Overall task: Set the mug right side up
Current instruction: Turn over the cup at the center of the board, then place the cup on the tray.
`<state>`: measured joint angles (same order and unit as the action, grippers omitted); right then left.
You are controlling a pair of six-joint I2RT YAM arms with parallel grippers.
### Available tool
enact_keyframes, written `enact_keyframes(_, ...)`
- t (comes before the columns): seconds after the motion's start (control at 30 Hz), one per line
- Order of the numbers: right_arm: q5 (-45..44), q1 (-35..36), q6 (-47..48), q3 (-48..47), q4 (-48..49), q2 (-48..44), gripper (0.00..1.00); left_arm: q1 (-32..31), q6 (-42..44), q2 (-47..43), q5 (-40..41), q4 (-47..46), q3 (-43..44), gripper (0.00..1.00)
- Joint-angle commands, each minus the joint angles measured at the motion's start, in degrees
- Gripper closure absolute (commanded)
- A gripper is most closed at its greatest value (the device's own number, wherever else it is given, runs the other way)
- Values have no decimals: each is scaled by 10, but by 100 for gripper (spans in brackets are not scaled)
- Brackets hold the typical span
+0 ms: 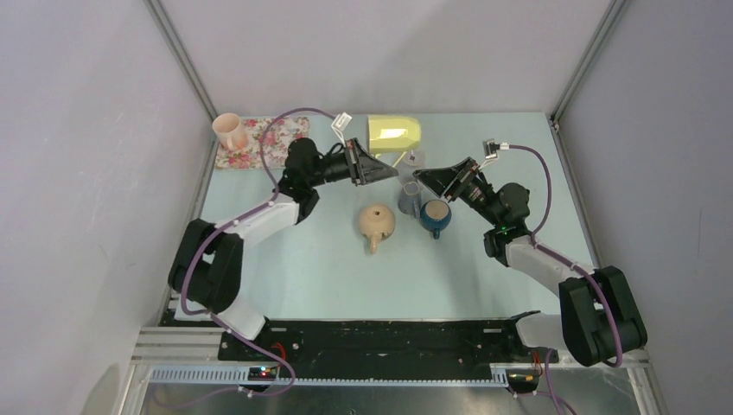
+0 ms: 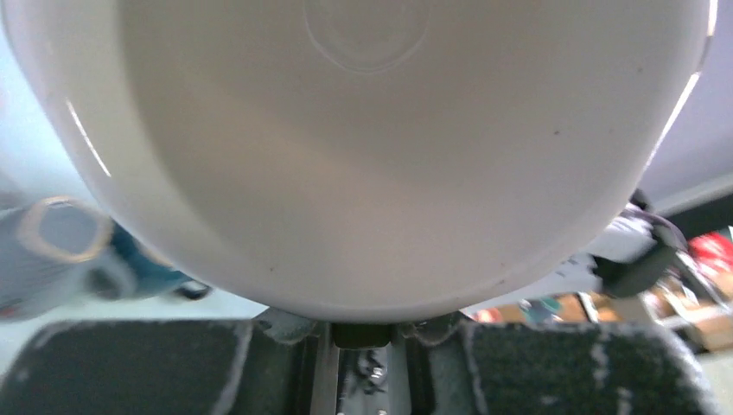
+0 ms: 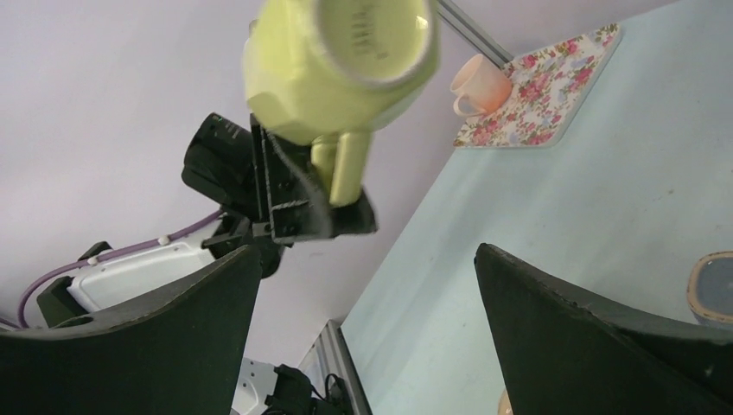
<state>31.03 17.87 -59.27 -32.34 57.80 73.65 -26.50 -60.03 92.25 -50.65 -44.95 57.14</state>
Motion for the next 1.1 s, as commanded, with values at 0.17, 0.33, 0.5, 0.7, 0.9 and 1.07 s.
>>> enact_keyframes(0.17,-5,-6,14,-4,-2,-21,1,83,376,-115,224,387,88,100)
enact_keyframes(0.33,-6,-11,15,-4,-7,-26,0,108,496,-157,339,457,82,100)
enact_keyframes(0.5,-9,-13,16,-4,-11,-26,0,133,565,-163,376,490,84,100)
enact_keyframes(0.7,-11,-14,25,-8,-24,-28,0,170,597,-148,355,512,102,100)
enact_keyframes(0.9,-10,-17,27,-10,-28,-26,1,199,626,-104,362,536,125,100)
enact_keyframes(1.07,-10,-17,27,-10,-31,-24,0,205,645,-66,364,558,148,100)
